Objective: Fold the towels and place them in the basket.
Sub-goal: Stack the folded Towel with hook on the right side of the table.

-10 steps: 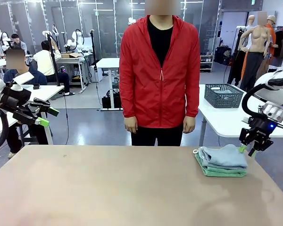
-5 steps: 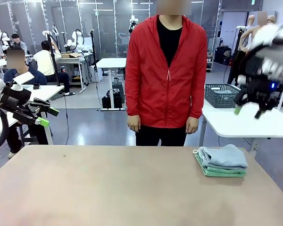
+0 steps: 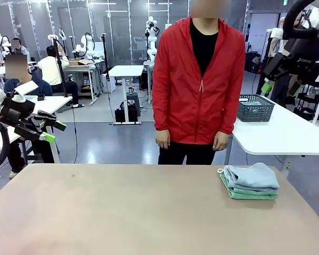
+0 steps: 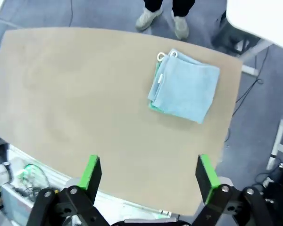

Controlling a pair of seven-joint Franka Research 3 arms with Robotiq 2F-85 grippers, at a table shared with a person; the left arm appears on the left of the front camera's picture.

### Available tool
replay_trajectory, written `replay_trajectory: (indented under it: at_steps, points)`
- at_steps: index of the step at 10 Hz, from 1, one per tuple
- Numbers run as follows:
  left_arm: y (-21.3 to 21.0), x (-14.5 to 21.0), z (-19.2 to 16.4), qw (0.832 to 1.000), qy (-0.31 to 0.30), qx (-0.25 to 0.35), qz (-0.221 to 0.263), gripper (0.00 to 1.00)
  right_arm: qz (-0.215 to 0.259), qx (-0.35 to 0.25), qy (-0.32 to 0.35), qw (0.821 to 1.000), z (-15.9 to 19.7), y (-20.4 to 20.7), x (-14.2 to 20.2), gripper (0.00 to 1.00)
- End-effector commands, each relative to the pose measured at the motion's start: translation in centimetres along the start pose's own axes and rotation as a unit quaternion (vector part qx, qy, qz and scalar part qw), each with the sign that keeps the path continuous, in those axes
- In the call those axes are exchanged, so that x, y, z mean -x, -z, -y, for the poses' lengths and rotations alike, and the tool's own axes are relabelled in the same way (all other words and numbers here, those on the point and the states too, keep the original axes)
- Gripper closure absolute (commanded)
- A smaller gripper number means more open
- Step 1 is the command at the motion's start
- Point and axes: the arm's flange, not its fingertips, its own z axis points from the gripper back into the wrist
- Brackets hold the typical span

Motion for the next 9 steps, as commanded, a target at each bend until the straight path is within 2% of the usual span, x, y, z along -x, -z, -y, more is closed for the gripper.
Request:
replay_trajectory:
  at_steps: [1, 2, 9]
  points:
    - [0.0, -0.2, 0.1, 1.0, 0.002, 0.001, -0.003, 0.0, 0.005, 0.027, 0.005, 1.0, -0.3, 2.5, 1.4, 0.0]
    - [0.0, -0.2, 0.1, 1.0, 0.002, 0.001, -0.003, 0.0, 0.0, 0.0, 0.0, 1.0, 0.0, 0.0, 0.0, 0.0]
    - [0.0, -0.2, 0.1, 1.0, 0.002, 0.001, -0.003, 0.0, 0.0, 0.0, 0.0, 1.0, 0.0, 0.0, 0.0, 0.0]
